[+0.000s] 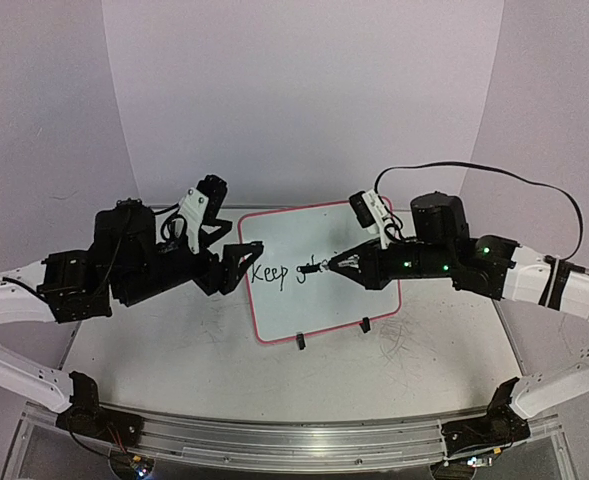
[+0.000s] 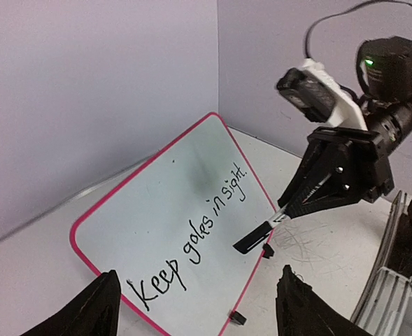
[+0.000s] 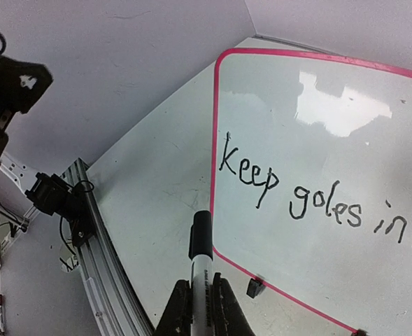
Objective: Write a sentence on the whiteboard
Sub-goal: Put down the whiteboard marker at the center of the board.
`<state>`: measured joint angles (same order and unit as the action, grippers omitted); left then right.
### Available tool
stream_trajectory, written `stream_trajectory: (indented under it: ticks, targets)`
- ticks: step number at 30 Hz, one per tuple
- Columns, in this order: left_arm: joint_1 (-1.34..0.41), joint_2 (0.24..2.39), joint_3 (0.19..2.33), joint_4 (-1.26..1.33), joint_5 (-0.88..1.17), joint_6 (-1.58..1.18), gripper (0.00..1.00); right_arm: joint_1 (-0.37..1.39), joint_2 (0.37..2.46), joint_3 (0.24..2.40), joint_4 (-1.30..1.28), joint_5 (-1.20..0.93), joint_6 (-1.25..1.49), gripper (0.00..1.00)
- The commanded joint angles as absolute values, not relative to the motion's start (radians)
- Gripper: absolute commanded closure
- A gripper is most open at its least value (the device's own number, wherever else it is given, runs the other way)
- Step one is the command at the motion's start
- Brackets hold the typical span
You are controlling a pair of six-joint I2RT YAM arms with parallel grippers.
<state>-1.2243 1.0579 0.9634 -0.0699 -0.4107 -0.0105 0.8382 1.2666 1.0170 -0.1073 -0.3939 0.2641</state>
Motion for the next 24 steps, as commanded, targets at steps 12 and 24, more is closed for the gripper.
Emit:
stream_trajectory:
  ticks: [12,24]
  targets:
    - [-1.011,1.175,1.022,-0.114,-0.165,-0.28,0.2,0.572,0.99,0.833,-0.197,0.034,0.38,1.0]
    - [-1.009,1.105,0.967,-0.126,-0.273,-0.305,0.19,0.101,1.113,0.486,0.113,-0.291,0.437,1.0]
